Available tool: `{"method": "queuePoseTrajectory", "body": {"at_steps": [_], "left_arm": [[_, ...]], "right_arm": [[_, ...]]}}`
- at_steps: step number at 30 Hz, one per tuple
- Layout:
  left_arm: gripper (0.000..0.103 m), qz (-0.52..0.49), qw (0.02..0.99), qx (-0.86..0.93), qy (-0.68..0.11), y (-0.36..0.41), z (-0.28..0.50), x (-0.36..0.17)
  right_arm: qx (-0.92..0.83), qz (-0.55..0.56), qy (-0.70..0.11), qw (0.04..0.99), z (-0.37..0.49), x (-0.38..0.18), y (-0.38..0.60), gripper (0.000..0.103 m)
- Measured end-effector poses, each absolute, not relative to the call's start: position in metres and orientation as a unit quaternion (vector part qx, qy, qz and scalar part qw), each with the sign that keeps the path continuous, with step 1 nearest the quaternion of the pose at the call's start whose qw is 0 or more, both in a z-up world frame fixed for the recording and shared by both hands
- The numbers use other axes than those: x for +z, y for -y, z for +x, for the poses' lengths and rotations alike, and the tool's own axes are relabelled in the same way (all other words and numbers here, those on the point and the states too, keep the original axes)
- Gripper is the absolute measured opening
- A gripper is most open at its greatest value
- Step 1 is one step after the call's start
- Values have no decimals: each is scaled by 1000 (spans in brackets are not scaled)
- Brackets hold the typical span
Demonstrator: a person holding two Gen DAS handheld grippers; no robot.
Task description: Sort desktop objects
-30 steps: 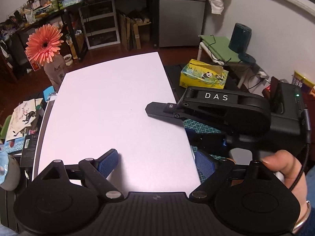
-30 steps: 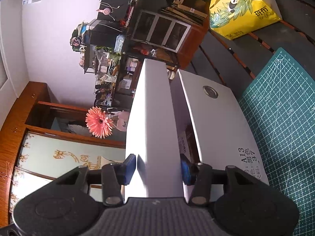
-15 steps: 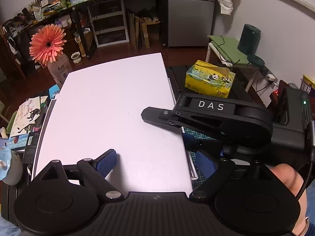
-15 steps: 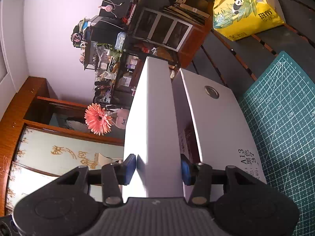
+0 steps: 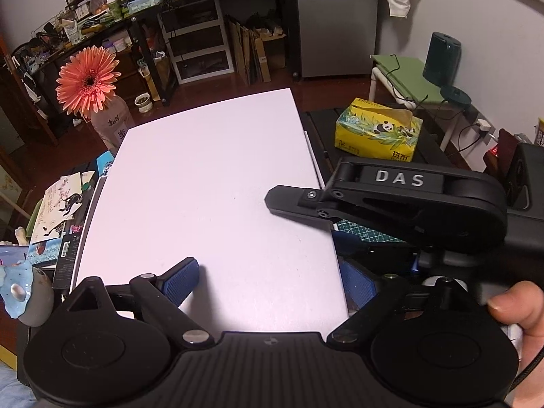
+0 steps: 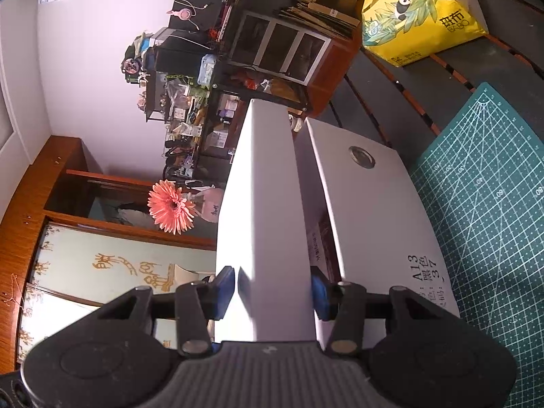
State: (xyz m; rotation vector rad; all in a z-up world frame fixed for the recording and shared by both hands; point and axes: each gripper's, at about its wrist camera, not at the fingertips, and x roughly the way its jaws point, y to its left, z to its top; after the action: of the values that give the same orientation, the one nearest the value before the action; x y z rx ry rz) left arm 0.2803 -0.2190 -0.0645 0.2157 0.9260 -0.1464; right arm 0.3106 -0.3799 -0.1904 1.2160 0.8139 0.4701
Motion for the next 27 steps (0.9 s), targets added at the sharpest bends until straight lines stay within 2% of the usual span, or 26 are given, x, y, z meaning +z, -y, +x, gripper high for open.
{"method": "queuePoseTrajectory", "body": {"at_steps": [21, 27], "left_arm": [[89, 86, 885, -67, -453, 215, 283, -68], [89, 84, 886, -65, -451, 213, 284, -68]], "right_arm": [[209, 493, -388, 750, 307, -179, 391, 42], [186, 493, -361, 769, 294, -165, 410, 42]]}}
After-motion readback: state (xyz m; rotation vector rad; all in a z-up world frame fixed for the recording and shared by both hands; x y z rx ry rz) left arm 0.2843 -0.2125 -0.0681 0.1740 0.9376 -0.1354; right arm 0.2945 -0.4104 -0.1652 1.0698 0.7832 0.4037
